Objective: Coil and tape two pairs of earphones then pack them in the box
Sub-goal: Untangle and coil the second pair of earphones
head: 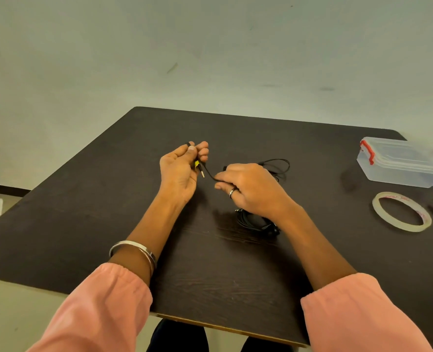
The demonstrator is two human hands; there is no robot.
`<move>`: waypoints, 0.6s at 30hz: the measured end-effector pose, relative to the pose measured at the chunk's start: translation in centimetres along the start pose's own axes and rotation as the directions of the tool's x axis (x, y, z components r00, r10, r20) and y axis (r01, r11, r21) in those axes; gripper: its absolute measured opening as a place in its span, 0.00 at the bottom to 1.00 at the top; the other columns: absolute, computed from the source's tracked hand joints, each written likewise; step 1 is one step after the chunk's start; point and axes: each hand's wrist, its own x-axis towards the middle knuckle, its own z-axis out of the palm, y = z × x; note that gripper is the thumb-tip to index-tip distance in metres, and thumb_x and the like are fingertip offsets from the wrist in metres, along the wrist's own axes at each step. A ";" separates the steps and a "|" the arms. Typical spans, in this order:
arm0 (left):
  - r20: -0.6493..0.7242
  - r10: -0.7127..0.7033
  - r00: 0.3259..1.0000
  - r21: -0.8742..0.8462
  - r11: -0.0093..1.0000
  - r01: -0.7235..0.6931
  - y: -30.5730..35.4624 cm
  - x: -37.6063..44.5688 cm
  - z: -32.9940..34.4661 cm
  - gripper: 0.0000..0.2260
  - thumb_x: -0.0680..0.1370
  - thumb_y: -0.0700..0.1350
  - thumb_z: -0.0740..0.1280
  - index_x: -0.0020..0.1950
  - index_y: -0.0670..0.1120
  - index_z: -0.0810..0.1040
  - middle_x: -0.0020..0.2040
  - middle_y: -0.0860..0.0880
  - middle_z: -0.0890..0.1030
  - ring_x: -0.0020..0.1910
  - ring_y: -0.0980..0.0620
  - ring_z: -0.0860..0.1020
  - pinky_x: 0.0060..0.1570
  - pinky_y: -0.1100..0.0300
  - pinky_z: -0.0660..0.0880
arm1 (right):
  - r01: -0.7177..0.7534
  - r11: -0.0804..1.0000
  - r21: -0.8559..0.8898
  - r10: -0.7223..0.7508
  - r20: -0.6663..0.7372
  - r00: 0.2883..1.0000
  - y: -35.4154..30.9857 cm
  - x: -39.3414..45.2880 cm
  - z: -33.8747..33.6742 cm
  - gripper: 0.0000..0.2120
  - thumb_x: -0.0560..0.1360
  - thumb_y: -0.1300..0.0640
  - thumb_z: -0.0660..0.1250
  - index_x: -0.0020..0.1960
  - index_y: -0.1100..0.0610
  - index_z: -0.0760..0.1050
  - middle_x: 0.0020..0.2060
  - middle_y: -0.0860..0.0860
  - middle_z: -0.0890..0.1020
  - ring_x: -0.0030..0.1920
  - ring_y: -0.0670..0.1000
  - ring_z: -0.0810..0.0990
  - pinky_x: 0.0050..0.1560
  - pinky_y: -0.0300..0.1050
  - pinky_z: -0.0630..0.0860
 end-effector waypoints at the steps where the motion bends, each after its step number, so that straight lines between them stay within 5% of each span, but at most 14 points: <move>1: 0.016 0.032 0.999 0.082 0.996 -0.033 -0.2 -0.1 0.0 0.06 0.81 0.32 0.59 0.50 0.36 0.76 0.45 0.40 0.82 0.38 0.51 0.82 0.41 0.61 0.80 | 0.003 1.000 0.023 -0.002 -0.040 0.999 0.0 0.0 -0.1 0.11 0.79 0.55 0.63 0.52 0.60 0.80 0.41 0.54 0.80 0.44 0.55 0.78 0.43 0.54 0.74; 4: 0.122 0.083 0.989 0.314 0.942 -0.118 -0.9 -0.4 0.2 0.08 0.80 0.32 0.60 0.48 0.39 0.77 0.41 0.44 0.85 0.40 0.50 0.84 0.40 0.61 0.81 | -0.019 0.986 0.164 0.050 -0.187 0.981 0.1 -0.2 -0.2 0.06 0.75 0.58 0.69 0.49 0.59 0.83 0.38 0.53 0.83 0.40 0.54 0.80 0.41 0.52 0.76; 8: 0.267 0.019 0.964 0.552 0.816 -0.169 -1.6 -0.6 0.5 0.13 0.80 0.32 0.61 0.64 0.32 0.72 0.41 0.44 0.85 0.38 0.51 0.84 0.39 0.61 0.81 | -0.154 0.846 0.510 0.335 -0.284 0.898 0.7 -0.4 -0.9 0.03 0.72 0.59 0.73 0.44 0.58 0.85 0.36 0.52 0.85 0.36 0.50 0.82 0.38 0.46 0.77; 14: 0.569 -0.140 0.811 0.636 0.700 -0.325 -1.5 -1.8 1.0 0.17 0.82 0.31 0.53 0.71 0.35 0.66 0.41 0.45 0.82 0.33 0.57 0.79 0.40 0.61 0.77 | -0.088 0.454 0.887 0.626 -0.247 0.740 2.3 -0.8 -2.4 0.02 0.71 0.60 0.74 0.42 0.58 0.83 0.29 0.52 0.82 0.27 0.47 0.74 0.25 0.36 0.69; 18: 0.622 -0.195 0.759 0.614 0.723 -0.317 -1.3 -2.0 1.1 0.16 0.83 0.34 0.53 0.69 0.39 0.69 0.40 0.47 0.81 0.32 0.55 0.73 0.39 0.63 0.72 | -0.016 0.366 0.931 0.655 -0.245 0.715 3.1 -1.0 -2.6 0.04 0.74 0.63 0.70 0.47 0.58 0.83 0.32 0.53 0.84 0.30 0.47 0.76 0.27 0.35 0.68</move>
